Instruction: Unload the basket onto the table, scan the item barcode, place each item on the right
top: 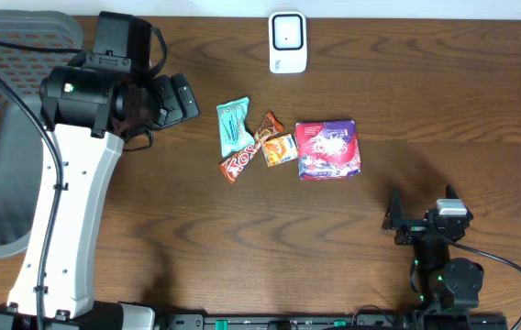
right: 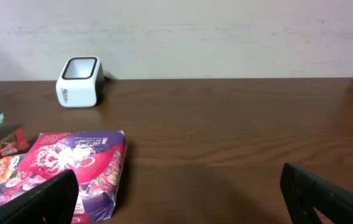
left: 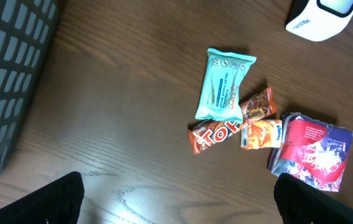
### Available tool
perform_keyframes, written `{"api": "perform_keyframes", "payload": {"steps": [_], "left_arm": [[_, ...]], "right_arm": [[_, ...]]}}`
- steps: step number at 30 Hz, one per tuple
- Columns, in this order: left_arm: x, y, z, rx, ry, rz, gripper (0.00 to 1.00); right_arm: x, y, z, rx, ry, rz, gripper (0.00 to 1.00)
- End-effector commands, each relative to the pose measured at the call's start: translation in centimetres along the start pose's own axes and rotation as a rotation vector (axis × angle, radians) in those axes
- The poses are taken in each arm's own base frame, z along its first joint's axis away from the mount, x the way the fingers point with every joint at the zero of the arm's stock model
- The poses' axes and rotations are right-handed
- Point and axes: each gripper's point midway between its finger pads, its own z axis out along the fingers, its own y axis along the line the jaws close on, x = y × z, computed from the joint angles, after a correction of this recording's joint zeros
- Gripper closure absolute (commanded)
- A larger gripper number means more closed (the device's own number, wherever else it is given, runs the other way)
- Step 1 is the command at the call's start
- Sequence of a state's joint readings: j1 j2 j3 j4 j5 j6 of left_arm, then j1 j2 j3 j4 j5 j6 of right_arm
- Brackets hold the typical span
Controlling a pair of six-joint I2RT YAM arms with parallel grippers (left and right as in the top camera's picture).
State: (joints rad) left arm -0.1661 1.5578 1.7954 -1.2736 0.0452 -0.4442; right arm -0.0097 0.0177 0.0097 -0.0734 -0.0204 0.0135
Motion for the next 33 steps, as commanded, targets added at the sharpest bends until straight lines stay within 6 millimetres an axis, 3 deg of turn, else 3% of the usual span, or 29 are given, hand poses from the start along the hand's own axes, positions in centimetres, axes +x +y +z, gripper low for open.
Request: {"api": "perform_keyframes", "payload": {"steps": [1,6,8,9,12,13,15,21,27,30,33], "left_arm": [[-0.2,0.4,0.2,-0.02,-0.002,0.002,0.02],[-0.2,0.4,0.2,-0.02,-0.002,0.002,0.02],[-0.2,0.4,0.2,-0.02,-0.002,0.002,0.02],[-0.2,0.4,0.2,-0.02,-0.002,0.002,0.02],[-0.2,0.4,0.2,-0.02,-0.002,0.002,0.02],[-0.2,0.4,0.2,-0.02,-0.002,0.002,0.02],[-0.2,0.4,0.2,-0.02,-0.002,0.002,0.02],[-0.2,0.4,0.2,-0.02,-0.002,0.002,0.02],[-0.2,0.4,0.2,-0.02,-0.002,0.002,0.02],[-0.2,0.4,0.2,-0.02,-0.001,0.002,0.02],[-0.2,0.4,0.2,-0.02,-0.002,0.002,0.02]], "right_arm": [[0.1,-0.1,0.0,0.01,-0.002,-0.01,0.01],[0.2,-0.1,0.0,0.006,0.005,-0.012,0.01],[-0.6,0.7,0.0,-0.04,-0.027,0.011,0.01],[-1.3,2.2,-0.1,-0.125,-0.052,0.065,0.01],[-2.9,9.0,-2.7,-0.564,-0.042,0.269,0.01],[-3.7,10.5,-3.9,-0.676,-0.04,0.318,0.01],[-4.9,11.6,-5.0,-0.771,-0.049,0.381,0.01],[-6.9,10.5,-4.6,-0.715,-0.114,0.473,0.01],[-15.7,7.2,-7.3,-0.626,-0.528,0.514,0.01],[-18.6,5.1,-7.6,-0.518,-0.6,0.557,0.01],[-21.5,5.3,-7.9,-0.476,-0.618,0.424,0.01]]}}
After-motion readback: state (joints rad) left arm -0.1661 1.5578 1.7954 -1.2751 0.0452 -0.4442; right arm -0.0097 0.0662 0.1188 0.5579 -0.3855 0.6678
